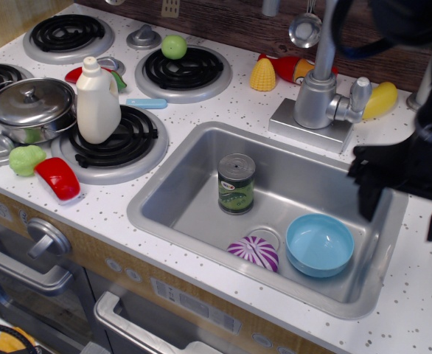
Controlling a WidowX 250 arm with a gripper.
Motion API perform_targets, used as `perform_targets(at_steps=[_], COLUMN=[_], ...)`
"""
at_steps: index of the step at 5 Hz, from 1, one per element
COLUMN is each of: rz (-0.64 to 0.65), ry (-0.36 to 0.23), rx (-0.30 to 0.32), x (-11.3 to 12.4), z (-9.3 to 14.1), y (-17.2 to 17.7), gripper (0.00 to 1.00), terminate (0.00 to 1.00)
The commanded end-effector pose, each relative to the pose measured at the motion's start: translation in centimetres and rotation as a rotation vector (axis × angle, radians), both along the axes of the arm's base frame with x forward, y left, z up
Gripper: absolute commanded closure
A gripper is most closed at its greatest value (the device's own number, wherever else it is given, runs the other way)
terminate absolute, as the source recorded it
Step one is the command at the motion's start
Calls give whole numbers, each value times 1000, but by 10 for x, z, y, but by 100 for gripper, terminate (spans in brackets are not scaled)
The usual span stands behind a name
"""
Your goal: Put detergent in sink
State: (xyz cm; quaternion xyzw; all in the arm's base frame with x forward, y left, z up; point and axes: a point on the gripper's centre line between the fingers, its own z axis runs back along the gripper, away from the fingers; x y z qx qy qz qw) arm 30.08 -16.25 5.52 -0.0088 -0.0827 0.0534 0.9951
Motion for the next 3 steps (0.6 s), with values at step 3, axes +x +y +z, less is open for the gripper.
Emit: perform_targets(at_steps=[3], rz=[-92], ry=[-50], rx=[86], x=[3], z=[80], y=[126], gripper=[0], terminate=[0])
